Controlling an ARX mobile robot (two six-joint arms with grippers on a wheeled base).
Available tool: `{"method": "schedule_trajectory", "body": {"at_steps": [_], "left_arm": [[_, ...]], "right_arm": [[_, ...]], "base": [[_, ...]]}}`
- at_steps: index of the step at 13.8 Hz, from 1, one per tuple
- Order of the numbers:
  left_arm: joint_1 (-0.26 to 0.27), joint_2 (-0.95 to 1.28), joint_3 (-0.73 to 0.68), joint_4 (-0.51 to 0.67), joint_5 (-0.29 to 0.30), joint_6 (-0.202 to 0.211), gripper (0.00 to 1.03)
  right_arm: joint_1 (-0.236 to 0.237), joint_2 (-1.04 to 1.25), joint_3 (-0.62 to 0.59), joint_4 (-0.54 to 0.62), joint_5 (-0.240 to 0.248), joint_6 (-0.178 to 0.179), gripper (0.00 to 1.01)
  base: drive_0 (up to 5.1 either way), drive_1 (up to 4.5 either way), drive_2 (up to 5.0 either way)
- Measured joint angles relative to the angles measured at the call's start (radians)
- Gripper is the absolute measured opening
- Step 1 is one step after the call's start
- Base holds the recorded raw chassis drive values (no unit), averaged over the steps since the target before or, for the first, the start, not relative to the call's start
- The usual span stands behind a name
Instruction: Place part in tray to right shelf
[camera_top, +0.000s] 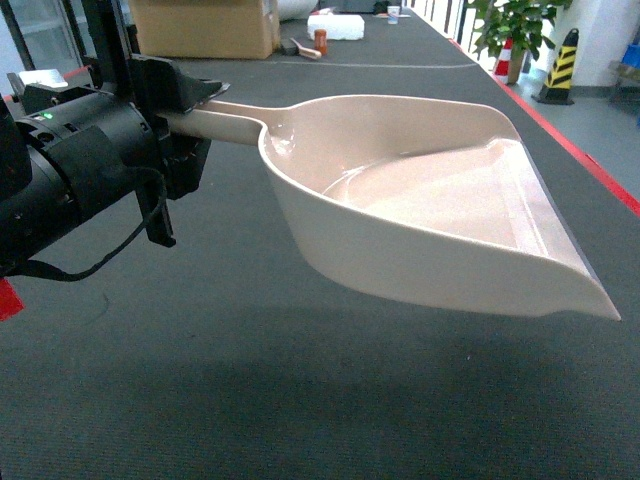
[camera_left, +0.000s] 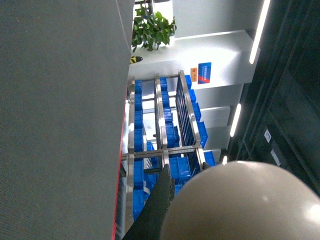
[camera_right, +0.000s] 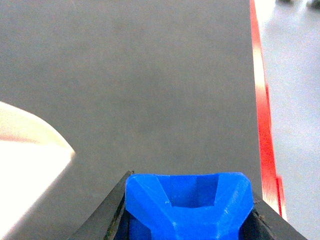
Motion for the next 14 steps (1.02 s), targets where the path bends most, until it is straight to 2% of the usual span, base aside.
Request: {"method": "schedule_trajectory", "body": {"at_steps": [1,5,6,7,9,10,11,12,13,14], "left_arm": [[0.000,0.000,0.000,0.000,0.000,0.000,0.13],[0.000,0.000,0.000,0.000,0.000,0.000,0.13],[0.000,0.000,0.000,0.000,0.000,0.000,0.13],[0.000,0.000,0.000,0.000,-0.001,0.000,0.13],[0.000,0.000,0.000,0.000,0.001,0.000,0.13],[0.000,0.000,0.000,0.000,0.000,0.000,0.13],[0.000,0.000,0.000,0.000,0.001,0.000,0.13],[0.000,0.000,0.000,0.000,0.001,0.000,0.13],[0.000,0.000,0.000,-0.001,0.001,0.002,0.13],[0.001,0.000,0.000,-0.001,-0.003,0.003,0.13]], "right_arm": [[0.003,-0.015,0.001,0.000,-0.008,0.002,0.46],[0.048,-0.114,0.011,0.041,-0.048,0.050,0.46],[0.086,-0.144,0.026,0.069,-0.092,0.110,0.46],[0.137,-0.132,0.027,0.122,-0.113,0.203,0.46],[0.251,-0.013,-0.011,0.172,-0.125,0.401,0.46],[0.311,0.054,-0.045,0.224,-0.120,0.467,0.46],[0.364,0.100,-0.063,0.251,-0.098,0.504,0.46],[0.397,0.130,-0.068,0.296,-0.081,0.525,0.58],[0.397,0.133,-0.069,0.309,-0.063,0.536,0.71],[0.368,0.110,-0.085,0.323,-0.046,0.535,0.83]], "base": [[0.0,0.00,0.0],[0.0,0.00,0.0],[0.0,0.00,0.0],[0.0,0.00,0.0],[0.0,0.00,0.0],[0.0,0.00,0.0],[0.0,0.00,0.0],[0.0,0.00,0.0],[0.0,0.00,0.0],[0.0,0.00,0.0]]}}
